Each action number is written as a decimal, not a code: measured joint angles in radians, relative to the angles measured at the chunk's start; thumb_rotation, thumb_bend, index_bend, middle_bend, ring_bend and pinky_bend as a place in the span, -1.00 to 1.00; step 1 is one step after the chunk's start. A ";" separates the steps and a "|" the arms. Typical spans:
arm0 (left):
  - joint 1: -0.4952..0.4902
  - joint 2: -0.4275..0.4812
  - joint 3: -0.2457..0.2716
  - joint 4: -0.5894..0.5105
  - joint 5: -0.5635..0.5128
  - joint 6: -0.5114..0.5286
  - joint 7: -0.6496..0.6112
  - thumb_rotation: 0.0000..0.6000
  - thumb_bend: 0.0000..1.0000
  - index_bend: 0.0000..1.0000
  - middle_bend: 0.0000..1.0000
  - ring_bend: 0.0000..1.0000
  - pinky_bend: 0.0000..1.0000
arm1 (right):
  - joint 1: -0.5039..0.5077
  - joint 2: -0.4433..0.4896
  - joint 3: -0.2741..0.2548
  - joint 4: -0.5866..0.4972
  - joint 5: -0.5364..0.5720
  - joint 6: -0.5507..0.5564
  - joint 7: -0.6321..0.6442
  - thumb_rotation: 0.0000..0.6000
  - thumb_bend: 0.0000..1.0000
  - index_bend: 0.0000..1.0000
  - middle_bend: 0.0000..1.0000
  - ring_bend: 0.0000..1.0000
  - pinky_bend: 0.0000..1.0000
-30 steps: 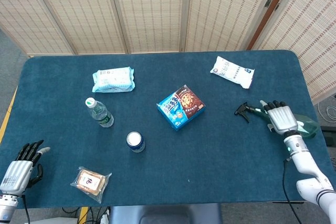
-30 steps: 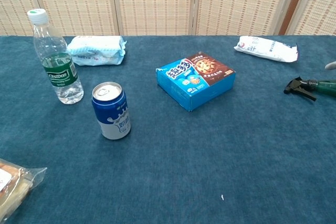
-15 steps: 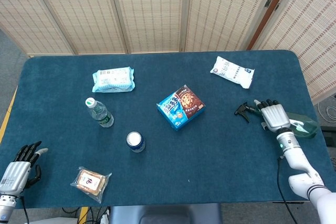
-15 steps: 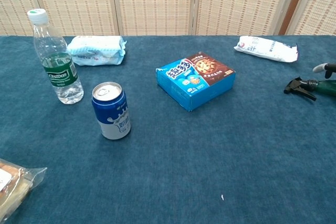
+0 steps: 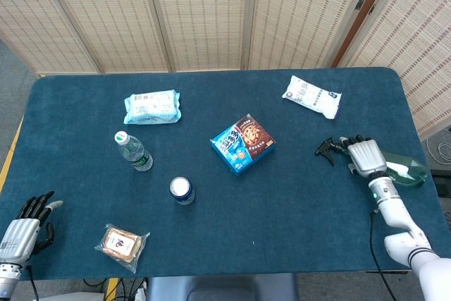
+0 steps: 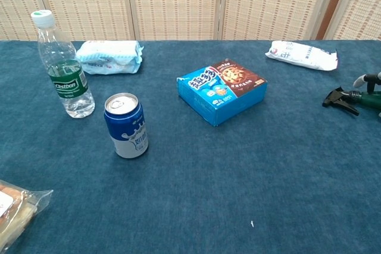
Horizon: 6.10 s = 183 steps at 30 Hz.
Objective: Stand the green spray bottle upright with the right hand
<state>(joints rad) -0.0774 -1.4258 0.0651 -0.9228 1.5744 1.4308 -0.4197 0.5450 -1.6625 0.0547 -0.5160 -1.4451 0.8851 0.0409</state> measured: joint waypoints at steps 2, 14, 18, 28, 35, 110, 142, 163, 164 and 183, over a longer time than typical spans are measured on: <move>0.001 -0.002 0.001 0.002 0.001 0.001 0.000 1.00 0.47 -0.64 -0.86 -0.87 -1.00 | -0.001 0.000 0.000 0.001 0.001 -0.001 -0.003 1.00 -0.50 -0.48 -0.28 -0.47 -0.19; 0.005 -0.007 0.002 0.011 0.000 0.001 -0.008 1.00 0.48 -0.64 -0.86 -0.87 -1.00 | -0.006 -0.014 -0.001 0.014 0.002 0.003 -0.007 1.00 -0.48 -0.32 -0.15 -0.34 -0.06; 0.006 -0.009 0.003 0.010 0.000 0.000 -0.007 1.00 0.47 -0.64 -0.86 -0.87 -1.00 | -0.008 -0.015 -0.001 0.017 0.001 0.013 -0.008 1.00 -0.46 -0.25 -0.08 -0.27 0.00; 0.009 -0.010 0.003 0.010 -0.002 0.000 -0.006 1.00 0.48 -0.64 -0.86 -0.87 -1.00 | -0.013 -0.020 0.003 0.020 0.004 0.026 -0.018 1.00 -0.41 -0.09 0.07 -0.11 0.08; 0.011 -0.010 0.003 0.010 0.000 0.005 -0.009 1.00 0.48 -0.64 -0.86 -0.87 -1.00 | -0.015 -0.019 0.007 0.012 0.006 0.036 -0.022 1.00 -0.40 -0.05 0.10 -0.08 0.11; -0.004 0.095 -0.006 -0.279 -0.019 -0.019 0.262 1.00 0.48 -0.64 -0.86 -0.87 -1.00 | -0.153 0.111 0.191 -0.367 0.017 0.630 0.442 1.00 -0.40 -0.02 0.13 -0.05 0.11; 0.011 0.107 0.003 -0.311 -0.015 -0.011 0.301 1.00 0.48 -0.64 -0.86 -0.87 -1.00 | -0.206 -0.033 0.225 -0.311 0.014 0.749 0.913 1.00 -0.40 -0.02 0.13 -0.05 0.11; 0.047 0.130 0.024 -0.351 0.008 0.035 0.346 1.00 0.47 -0.64 -0.86 -0.87 -1.00 | -0.217 -0.265 0.200 0.005 0.001 0.799 1.161 1.00 -0.40 -0.02 0.13 -0.05 0.11; 0.048 0.131 0.024 -0.353 0.010 0.038 0.348 1.00 0.48 -0.64 -0.86 -0.87 -1.00 | -0.217 -0.269 0.199 0.012 0.000 0.800 1.162 1.00 -0.40 -0.02 0.13 -0.05 0.11; 0.070 0.135 0.035 -0.390 0.038 0.073 0.394 1.00 0.48 -0.64 -0.86 -0.87 -1.00 | -0.271 -0.334 0.153 0.097 -0.021 0.857 1.211 1.00 -0.40 -0.02 0.13 -0.05 0.11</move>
<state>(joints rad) -0.0072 -1.2906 0.1004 -1.3132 1.6128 1.5042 -0.0262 0.2740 -1.9965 0.2078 -0.4188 -1.4662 1.7422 1.2516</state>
